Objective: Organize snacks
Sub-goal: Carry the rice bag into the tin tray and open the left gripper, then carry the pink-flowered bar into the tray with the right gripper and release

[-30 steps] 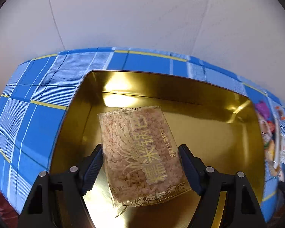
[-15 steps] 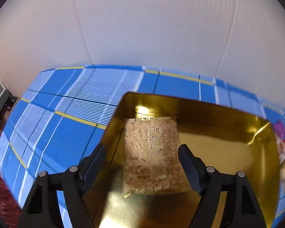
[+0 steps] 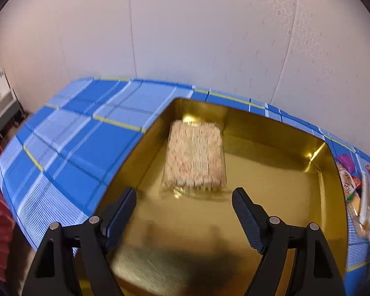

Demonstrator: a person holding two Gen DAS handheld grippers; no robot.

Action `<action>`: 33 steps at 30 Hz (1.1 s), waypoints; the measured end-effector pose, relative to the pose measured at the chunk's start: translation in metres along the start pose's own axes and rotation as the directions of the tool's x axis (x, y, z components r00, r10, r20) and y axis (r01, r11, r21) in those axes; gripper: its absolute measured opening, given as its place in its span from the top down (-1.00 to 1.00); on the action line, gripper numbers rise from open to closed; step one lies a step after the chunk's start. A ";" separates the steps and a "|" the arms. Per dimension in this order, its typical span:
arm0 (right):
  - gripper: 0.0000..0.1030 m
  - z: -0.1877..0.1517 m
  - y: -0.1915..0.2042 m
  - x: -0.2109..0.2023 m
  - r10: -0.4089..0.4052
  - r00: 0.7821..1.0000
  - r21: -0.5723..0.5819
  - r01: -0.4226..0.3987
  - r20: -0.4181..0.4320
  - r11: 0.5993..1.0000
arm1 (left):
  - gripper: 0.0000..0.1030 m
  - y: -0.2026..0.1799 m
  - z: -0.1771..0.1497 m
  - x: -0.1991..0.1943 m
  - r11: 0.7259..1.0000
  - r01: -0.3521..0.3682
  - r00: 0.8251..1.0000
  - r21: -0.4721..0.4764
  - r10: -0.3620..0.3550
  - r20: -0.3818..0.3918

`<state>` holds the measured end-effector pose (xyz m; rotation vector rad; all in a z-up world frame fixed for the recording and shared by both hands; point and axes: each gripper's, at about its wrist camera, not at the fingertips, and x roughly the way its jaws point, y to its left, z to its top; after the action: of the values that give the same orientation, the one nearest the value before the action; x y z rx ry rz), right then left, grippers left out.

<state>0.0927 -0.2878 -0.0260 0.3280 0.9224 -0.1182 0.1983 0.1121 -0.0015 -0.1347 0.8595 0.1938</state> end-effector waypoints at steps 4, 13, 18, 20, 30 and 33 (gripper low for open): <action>0.42 -0.003 -0.001 -0.002 0.061 0.998 0.064 -0.061 -0.006 0.996 | -0.56 -0.001 -0.001 0.002 1.000 -0.015 1.000 0.018 0.015 0.000; 0.43 -0.016 0.013 -0.012 0.142 0.990 0.073 -0.142 0.005 0.987 | -0.58 0.008 -0.002 -0.001 1.000 -0.006 1.000 0.005 0.006 -0.005; 0.43 -0.026 0.029 -0.021 0.173 0.985 0.037 -0.172 -0.004 0.984 | -0.60 0.015 -0.001 0.002 1.000 -0.013 1.000 -0.013 0.013 -0.019; 0.43 -0.029 0.036 -0.023 0.183 0.983 0.029 -0.183 -0.018 0.983 | -0.60 0.016 -0.001 0.002 1.000 -0.014 1.000 -0.011 0.013 -0.021; 0.43 0.002 0.106 -0.051 0.310 0.951 -0.080 -0.307 0.016 0.948 | -0.70 0.015 -0.001 -0.001 0.999 -0.025 1.000 0.029 0.025 -0.012; 0.43 0.023 0.143 -0.043 0.328 0.945 -0.139 -0.326 -0.004 0.935 | -0.70 0.013 -0.002 -0.002 0.998 -0.033 0.999 0.051 0.033 -0.008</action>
<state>0.1184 -0.1615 0.0535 0.3471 0.8408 0.2483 0.1930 0.1244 -0.0019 -0.0737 0.8754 0.2022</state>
